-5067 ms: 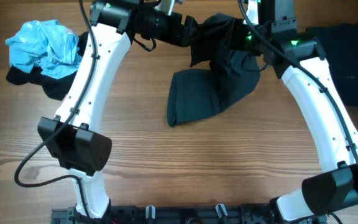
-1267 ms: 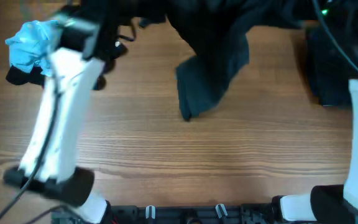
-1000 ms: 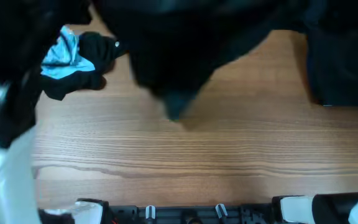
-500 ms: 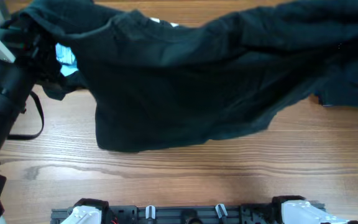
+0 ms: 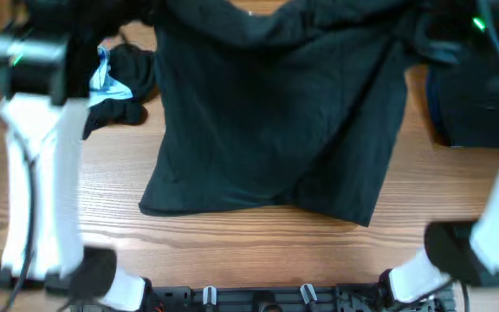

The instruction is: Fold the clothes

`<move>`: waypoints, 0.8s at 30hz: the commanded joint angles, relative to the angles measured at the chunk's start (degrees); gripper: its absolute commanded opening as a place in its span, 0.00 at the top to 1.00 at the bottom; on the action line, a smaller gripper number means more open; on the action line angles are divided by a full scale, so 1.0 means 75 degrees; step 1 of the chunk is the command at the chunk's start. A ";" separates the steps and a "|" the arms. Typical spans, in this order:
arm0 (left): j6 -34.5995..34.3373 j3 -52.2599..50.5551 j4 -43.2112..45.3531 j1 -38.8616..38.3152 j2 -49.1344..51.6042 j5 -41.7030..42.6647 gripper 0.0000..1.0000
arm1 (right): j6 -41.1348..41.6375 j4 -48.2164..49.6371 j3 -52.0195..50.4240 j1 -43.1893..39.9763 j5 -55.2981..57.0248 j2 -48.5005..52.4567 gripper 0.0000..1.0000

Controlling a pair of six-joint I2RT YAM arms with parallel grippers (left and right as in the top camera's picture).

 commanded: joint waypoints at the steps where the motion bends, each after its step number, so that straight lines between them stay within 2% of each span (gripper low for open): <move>1: 0.0195 0.0052 0.0816 0.0020 0.1014 -0.0373 0.96 | -0.0283 0.0842 0.0023 -0.0006 0.0122 0.1174 0.96; 7: 0.0195 0.0052 0.2655 0.0026 0.2783 -0.0825 0.96 | -0.0291 0.2454 0.0023 -0.0006 0.0076 0.3060 0.96; 16: 0.0169 0.0050 0.4465 0.0026 0.4768 -0.0831 0.95 | -0.0303 0.4301 0.0023 -0.0221 0.0076 0.5109 0.96; 17: 0.0169 0.0050 0.4584 0.0026 0.4922 -0.0839 0.92 | -0.0303 0.4456 0.0023 -0.0256 0.0076 0.5281 0.96; 18: 0.0169 0.0050 0.4698 0.0026 0.5077 -0.0860 0.85 | -0.0303 0.4555 0.0023 -0.0280 0.0076 0.5391 0.96; 20: 0.0169 0.0050 0.4849 0.0029 0.5260 -0.0886 0.54 | -0.0303 0.4756 0.0023 -0.0329 0.0076 0.5590 0.94; 21: 0.0169 0.0050 0.4890 0.0035 0.5319 -0.0886 0.41 | -0.0300 0.4843 0.0023 -0.0353 0.0073 0.5677 0.89; 22: 0.0169 0.0050 0.4896 0.0047 0.5333 -0.0889 0.25 | -0.0306 0.4913 0.0023 -0.0376 0.0076 0.5680 0.65; 23: 0.0169 0.0050 0.4919 0.0073 0.5333 -0.0886 0.19 | -0.0335 0.4978 0.0023 -0.0396 0.0076 0.5680 0.31; 24: 0.0169 0.0052 0.4957 0.0108 0.5333 -0.0886 0.13 | -0.0391 0.5082 0.0026 -0.0437 0.0076 0.5674 0.12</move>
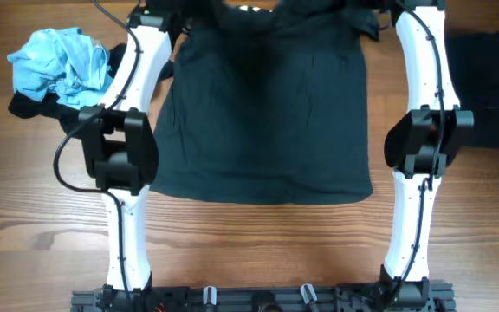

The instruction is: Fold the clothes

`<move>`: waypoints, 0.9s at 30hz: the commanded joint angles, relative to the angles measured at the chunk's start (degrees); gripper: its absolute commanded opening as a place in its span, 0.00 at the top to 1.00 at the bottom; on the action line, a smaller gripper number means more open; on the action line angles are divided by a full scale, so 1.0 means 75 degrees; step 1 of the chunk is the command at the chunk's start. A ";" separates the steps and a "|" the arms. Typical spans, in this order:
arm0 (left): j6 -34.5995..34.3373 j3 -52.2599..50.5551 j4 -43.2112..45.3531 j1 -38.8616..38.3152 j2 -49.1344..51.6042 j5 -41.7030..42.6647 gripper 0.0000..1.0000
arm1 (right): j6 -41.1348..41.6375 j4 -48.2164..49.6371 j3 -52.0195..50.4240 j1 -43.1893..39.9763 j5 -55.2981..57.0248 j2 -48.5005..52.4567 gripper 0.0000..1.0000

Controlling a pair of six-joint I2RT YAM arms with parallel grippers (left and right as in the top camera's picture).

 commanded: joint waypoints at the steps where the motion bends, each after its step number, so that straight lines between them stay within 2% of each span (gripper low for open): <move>1: 0.0038 0.0058 0.0178 0.0172 -0.0050 -0.0102 0.06 | -0.0125 0.0254 0.0032 -0.0146 0.0070 -0.0064 0.02; 2: -0.0020 0.0058 0.0119 0.0224 -0.0119 -0.0099 0.00 | -0.0122 0.0201 0.0047 -0.0184 0.0047 -0.0146 0.01; 7: -0.0533 0.0210 -0.1198 0.0527 -0.1072 -0.0009 0.00 | -0.0006 -0.0667 0.0050 -0.0490 -0.0568 -0.1192 0.00; 10: -0.0641 0.0370 -0.2943 0.0577 -0.1979 0.0079 0.00 | 0.0312 -0.1912 0.0050 -0.0691 -0.1536 -0.2022 0.00; 14: -0.0647 0.0370 -0.5998 0.0525 -0.2801 0.0629 0.00 | 0.0769 -0.4520 0.0047 -0.0822 -0.2331 -0.2771 0.00; 16: -0.0793 0.0367 -0.7324 0.0522 -0.2859 0.0627 0.00 | 0.0769 -0.5788 0.0047 -0.0819 -0.2451 -0.2815 0.00; 18: -0.0810 0.0213 -0.8574 0.0530 -0.2777 0.0484 0.04 | 0.0627 -0.6184 -0.0458 -0.0775 -0.2856 -0.2906 0.00; 22: -0.1212 -0.0367 -0.9017 0.0527 -0.2731 0.0455 0.07 | 0.0769 -0.6184 -0.1387 -0.0659 -0.3305 -0.2938 0.00; 27: -0.2229 -0.1591 -0.8865 0.0527 -0.2731 0.0632 0.09 | 0.1151 -0.6184 -0.2646 -0.0195 -0.1005 -0.2938 0.00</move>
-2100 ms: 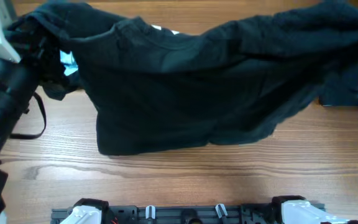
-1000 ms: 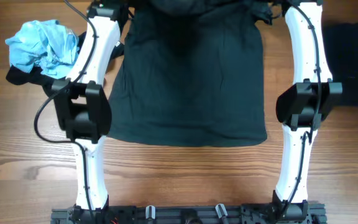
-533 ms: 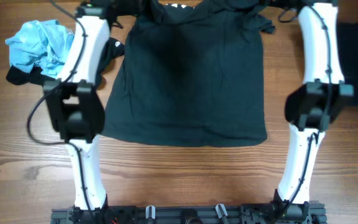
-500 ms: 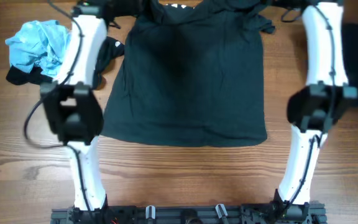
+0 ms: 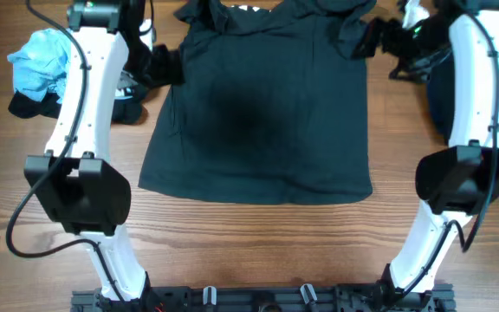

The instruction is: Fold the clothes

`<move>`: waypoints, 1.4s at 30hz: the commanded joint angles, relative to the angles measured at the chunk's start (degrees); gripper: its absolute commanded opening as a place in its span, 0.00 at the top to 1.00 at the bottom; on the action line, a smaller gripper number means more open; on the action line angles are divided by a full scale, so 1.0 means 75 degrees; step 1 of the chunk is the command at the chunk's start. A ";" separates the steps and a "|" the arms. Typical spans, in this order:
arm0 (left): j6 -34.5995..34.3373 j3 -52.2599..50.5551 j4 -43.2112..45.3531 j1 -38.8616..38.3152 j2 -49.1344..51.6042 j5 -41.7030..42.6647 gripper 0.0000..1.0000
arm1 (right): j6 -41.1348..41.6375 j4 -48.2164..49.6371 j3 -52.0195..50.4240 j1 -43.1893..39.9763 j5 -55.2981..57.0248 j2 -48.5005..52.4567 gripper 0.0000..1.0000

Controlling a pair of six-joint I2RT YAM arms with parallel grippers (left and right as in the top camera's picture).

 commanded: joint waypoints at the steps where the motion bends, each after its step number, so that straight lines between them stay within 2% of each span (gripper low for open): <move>1: -0.0921 -0.0854 0.0035 0.0000 0.0032 0.0154 0.08 | 0.0434 0.0006 -0.0542 0.0338 0.1402 0.0064 0.01; 3: -0.0918 -0.1262 -0.0076 -0.0017 0.0026 0.0221 0.04 | 0.0463 0.0006 -0.0918 0.0583 0.1469 -0.0076 0.04; 6: -0.0915 -0.1711 -0.0076 -0.0076 0.0023 0.0239 0.02 | 0.1043 0.0006 -0.1789 0.1046 0.2270 -0.0425 0.04; 9: -0.0775 -0.1851 0.0017 -0.0166 0.0023 0.0207 0.01 | 0.1638 0.0009 -0.2777 0.1300 0.2445 -0.0970 0.06; 15: -0.0562 -0.1947 0.0082 -0.0396 0.0012 0.0201 0.00 | 0.1818 0.0799 -0.4788 0.1343 0.2398 -0.2218 0.07; 19: -0.1346 -0.2498 0.0271 -0.0592 0.0003 -0.0201 0.00 | 0.1833 0.1757 -0.6339 0.1343 0.1719 -0.2693 0.07; 22: -0.1673 -0.3013 0.0568 -0.0664 -0.0017 -0.0318 0.00 | 0.1833 0.2267 -0.7006 0.1343 0.1647 -0.2719 0.08; 28: -0.1719 -0.4013 0.1151 -0.0664 -0.0017 -0.0367 0.03 | 0.1833 0.3063 -0.7804 0.1341 0.1647 -0.2716 0.17; 31: -0.1719 -0.4718 0.1714 -0.0664 -0.0017 -0.0312 0.05 | 0.1830 0.3212 -0.8256 0.1341 0.1620 -0.2716 0.17; 33: -0.1719 -0.4960 0.1973 -0.0664 -0.0017 -0.0309 0.06 | 0.1827 0.3299 -0.8422 0.1343 0.1617 -0.2716 0.21; 36: -0.1716 -0.5077 0.2212 -0.0667 -0.0017 -0.0309 0.16 | 0.1827 0.3625 -0.8717 0.1343 0.1620 -0.2716 0.31; 42: -0.1719 -0.5735 0.3133 -0.0842 -0.0017 -0.0242 0.35 | 0.1813 0.4214 -0.9439 0.1341 0.1626 -0.2716 0.32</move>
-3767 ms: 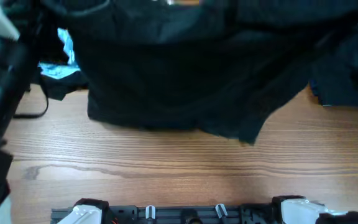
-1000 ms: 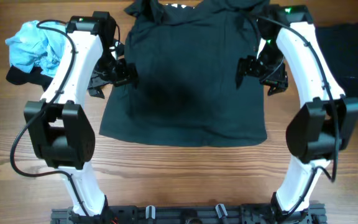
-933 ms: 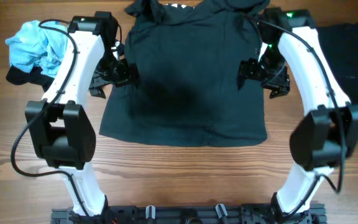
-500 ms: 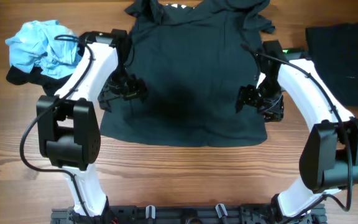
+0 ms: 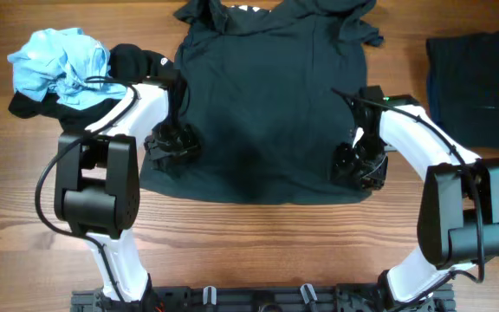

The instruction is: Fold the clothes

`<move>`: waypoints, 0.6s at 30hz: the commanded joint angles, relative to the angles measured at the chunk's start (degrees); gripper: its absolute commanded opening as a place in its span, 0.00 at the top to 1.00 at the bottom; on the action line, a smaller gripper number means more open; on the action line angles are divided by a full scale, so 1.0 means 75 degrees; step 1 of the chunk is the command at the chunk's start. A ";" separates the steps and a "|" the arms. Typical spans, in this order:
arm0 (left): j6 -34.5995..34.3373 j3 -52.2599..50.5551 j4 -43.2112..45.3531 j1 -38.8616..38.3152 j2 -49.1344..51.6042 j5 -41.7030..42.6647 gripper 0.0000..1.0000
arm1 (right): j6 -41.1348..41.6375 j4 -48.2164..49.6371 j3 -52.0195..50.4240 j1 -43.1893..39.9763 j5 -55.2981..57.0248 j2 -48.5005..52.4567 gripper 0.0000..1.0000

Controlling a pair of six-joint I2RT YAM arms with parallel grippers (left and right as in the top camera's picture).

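A dark T-shirt (image 5: 267, 104) lies spread flat on the wooden table, collar at the far edge and hem towards me. My left gripper (image 5: 173, 143) is down on the shirt's left side edge, a little above the hem. My right gripper (image 5: 359, 166) is down on the right side edge near the hem corner. From overhead the fingers blend into the dark cloth, so their stance does not show. The short sleeves are bunched at the far corners.
A light blue garment (image 5: 59, 56) is heaped on a black one (image 5: 137, 62) at the far left. A folded dark garment (image 5: 479, 87) lies at the right edge. Bare wood (image 5: 249, 243) runs between the hem and the arm bases.
Both grippers were out at the shirt's sleeves near the far edge. Now they are closer to me, on the left and right side edges near the hem. The shirt lies much as before.
At first the shirt lay wide and rumpled, its hem slanted, with both arms out to the sides. Then both arms reached to the collar end and the shirt lay squared. Then the grippers were at the sleeves, and now they are low on the side edges.
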 commanded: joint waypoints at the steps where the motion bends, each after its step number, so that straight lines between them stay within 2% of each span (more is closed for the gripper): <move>1: -0.0050 -0.0536 0.0423 -0.0227 0.0041 -0.0009 0.37 | 0.0026 0.0152 -0.0277 -0.0017 -0.0032 -0.0140 0.32; 2: -0.0050 -0.0580 0.0455 -0.0286 0.0041 0.0015 0.40 | 0.0026 0.0242 -0.0309 -0.0017 -0.0035 -0.0140 0.32; 6: -0.0052 -0.0600 0.0536 -0.0618 0.0041 0.0017 0.55 | -0.0070 0.0519 -0.0551 -0.0017 -0.0029 -0.0102 0.50; 8: -0.0052 -0.0600 0.0612 -0.0854 0.0041 0.0017 0.64 | -0.0105 0.0595 -0.0755 -0.0017 -0.0029 -0.0099 0.67; 10: -0.0052 -0.0600 0.0647 -0.1026 0.0041 0.0015 0.76 | -0.0125 0.0586 -0.0822 -0.0017 -0.0032 -0.0099 0.95; 13: -0.0146 -0.0600 0.0545 -0.1192 0.0041 0.0041 0.96 | -0.0114 0.0353 -0.0816 -0.0017 -0.0044 -0.0099 0.96; 18: -0.0256 -0.0600 -0.0221 -0.1204 0.0041 0.0102 0.96 | 0.0047 -0.0353 -0.0796 -0.0026 -0.0189 -0.0332 0.96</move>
